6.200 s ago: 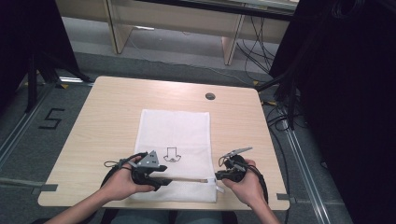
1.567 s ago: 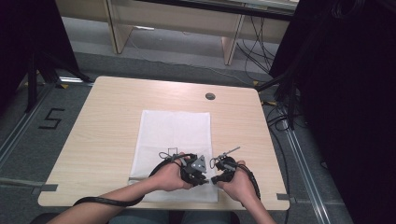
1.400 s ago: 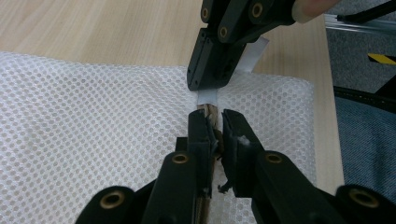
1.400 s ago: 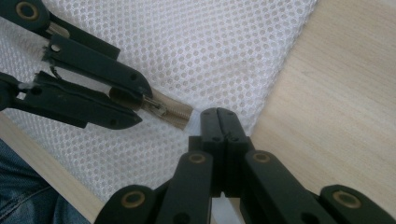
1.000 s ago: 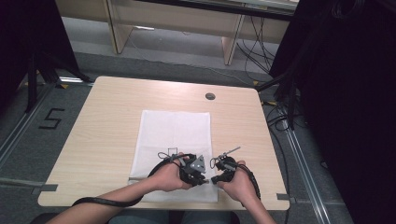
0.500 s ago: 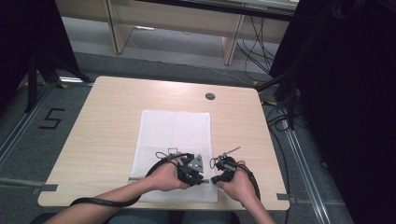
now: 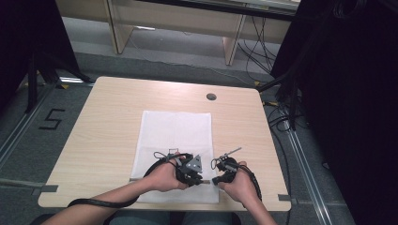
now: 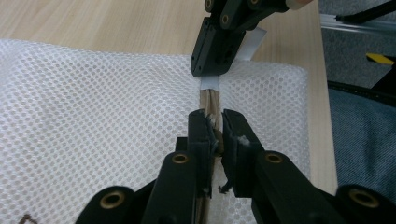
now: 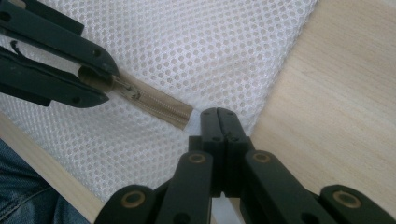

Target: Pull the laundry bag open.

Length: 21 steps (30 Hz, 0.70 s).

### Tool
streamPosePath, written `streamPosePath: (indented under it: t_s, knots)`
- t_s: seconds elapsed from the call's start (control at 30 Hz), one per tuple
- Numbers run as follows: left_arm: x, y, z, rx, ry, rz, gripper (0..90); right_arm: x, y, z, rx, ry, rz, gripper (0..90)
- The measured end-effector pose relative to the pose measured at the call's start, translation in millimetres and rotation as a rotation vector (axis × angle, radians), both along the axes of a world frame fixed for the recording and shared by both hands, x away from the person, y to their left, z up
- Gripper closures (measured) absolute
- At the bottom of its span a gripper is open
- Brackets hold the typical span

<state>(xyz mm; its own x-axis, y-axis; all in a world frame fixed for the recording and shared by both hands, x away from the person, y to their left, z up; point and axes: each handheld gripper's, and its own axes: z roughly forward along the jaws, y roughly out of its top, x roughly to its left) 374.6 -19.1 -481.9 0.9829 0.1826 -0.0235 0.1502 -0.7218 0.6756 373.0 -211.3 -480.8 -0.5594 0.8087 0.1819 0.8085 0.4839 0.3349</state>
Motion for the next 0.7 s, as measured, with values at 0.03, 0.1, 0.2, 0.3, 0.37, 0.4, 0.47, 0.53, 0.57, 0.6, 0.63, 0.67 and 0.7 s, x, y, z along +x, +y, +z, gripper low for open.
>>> streamPosePath:
  t_s: [0.03, 0.1, 0.2, 0.3, 0.37, 0.4, 0.47, 0.53, 0.57, 0.6, 0.63, 0.67, 0.7]
  knots:
    - [-0.3, 0.5, 0.2, -0.003, -0.005, 0.002, 81.7, 0.0, 0.0, 0.0, -0.001, 0.0, 0.0, 90.0]
    - [0.1, 1.4, 0.9, 0.002, -0.01, -0.006, 81.7, 0.0, 0.0, 0.0, 0.0, 0.0, 0.001, 90.0]
    - [-0.9, 2.4, 1.1, -0.003, -0.005, 0.003, 81.8, 0.6, -0.2, -0.6, 0.001, -0.008, 0.011, 90.0]
    - [-1.2, 4.0, 2.1, 0.001, -0.006, 0.002, 81.8, 0.6, -0.3, -0.5, 0.001, -0.007, 0.012, 90.0]
    - [-0.9, 5.0, 2.5, 0.002, -0.008, -0.001, 81.8, 0.0, 0.0, 0.0, 0.0, 0.0, 0.0, 90.0]
    - [-1.1, 5.6, 2.8, 0.0, -0.008, 0.002, 81.8, 0.0, 0.0, 0.0, -0.001, 0.0, 0.0, 90.0]
    - [-0.6, 6.3, 3.5, 0.005, -0.018, -0.007, 81.8, 0.6, -0.3, -0.3, -0.001, -0.004, 0.008, 90.0]
    - [-1.4, 7.0, 3.7, 0.003, -0.008, 0.0, 81.8, 0.2, -0.1, -0.2, -0.002, -0.001, 0.0, 90.0]
    - [-1.4, 7.5, 4.0, 0.0, -0.004, -0.003, 81.8, -0.1, 0.2, 0.2, -0.001, 0.004, -0.003, 90.0]
    - [-1.3, 8.2, 4.4, 0.003, -0.014, -0.005, 81.8, 0.3, -0.2, -0.2, -0.002, -0.003, 0.004, 90.0]
    - [-0.8, 8.9, 4.8, 0.002, -0.014, -0.008, 81.8, 0.6, -0.4, -0.3, -0.001, -0.005, 0.008, 90.0]
    - [-1.2, 9.7, 5.0, 0.002, -0.01, -0.007, 81.7, 0.7, -0.4, -0.4, -0.001, -0.004, 0.007, 90.0]
    - [-1.7, 10.3, 4.9, 0.002, -0.006, 0.0, 81.8, 0.6, -0.4, -0.3, -0.005, 0.001, 0.002, 90.0]
